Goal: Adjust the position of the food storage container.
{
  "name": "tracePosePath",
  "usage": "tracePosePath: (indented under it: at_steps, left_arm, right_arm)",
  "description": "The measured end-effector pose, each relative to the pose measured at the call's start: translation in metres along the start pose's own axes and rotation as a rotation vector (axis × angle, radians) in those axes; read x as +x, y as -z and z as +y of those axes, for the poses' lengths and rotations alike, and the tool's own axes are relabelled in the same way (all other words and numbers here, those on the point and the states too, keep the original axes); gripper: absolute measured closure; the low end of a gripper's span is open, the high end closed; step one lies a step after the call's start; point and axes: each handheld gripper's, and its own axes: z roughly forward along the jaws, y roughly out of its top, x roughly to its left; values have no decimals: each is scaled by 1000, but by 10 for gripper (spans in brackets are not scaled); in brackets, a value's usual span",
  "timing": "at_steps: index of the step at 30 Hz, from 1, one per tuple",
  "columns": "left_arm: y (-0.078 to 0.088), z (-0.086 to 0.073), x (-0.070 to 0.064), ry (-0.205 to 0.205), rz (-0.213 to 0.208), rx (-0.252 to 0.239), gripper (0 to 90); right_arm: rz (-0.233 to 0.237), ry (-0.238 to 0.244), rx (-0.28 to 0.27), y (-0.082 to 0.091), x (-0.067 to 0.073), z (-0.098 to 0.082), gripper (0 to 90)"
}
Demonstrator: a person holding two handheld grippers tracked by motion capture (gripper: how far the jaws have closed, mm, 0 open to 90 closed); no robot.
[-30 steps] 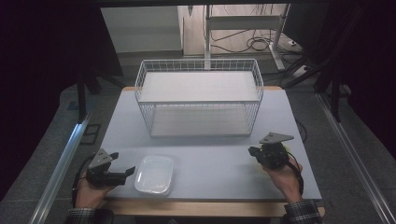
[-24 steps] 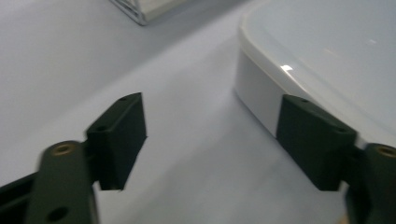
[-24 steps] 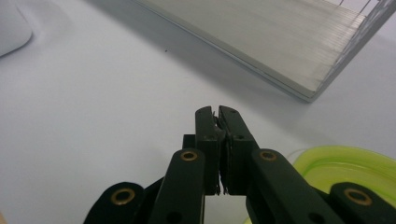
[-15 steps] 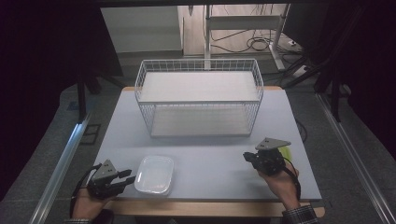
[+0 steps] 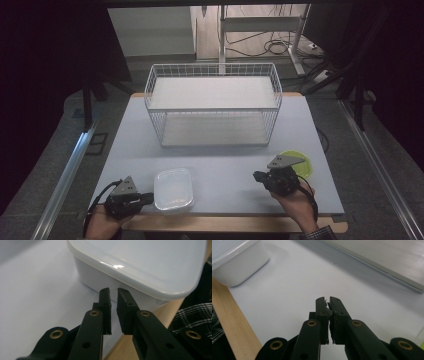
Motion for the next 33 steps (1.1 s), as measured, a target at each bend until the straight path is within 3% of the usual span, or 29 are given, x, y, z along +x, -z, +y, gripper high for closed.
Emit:
tracePosePath:
  at_steps: [12,24,27,31,33]
  left_arm:
    - [-28,25,-27,-68,-102,8,823]
    - [-59,54,-47,-106,-147,3,825]
    - [-49,53,-36,-106,-107,44,837]
    - [-37,46,0,22,1,22,875]
    - [-40,45,11,59,15,9,880]
  right_arm:
    - [60,-5,21,-5,15,-3,859]
    - [100,-20,30,-14,24,-1,894]
    - [121,-12,33,-18,31,0,895]
    - [160,21,48,-27,47,3,894]
    - [183,40,61,-34,56,5,893]
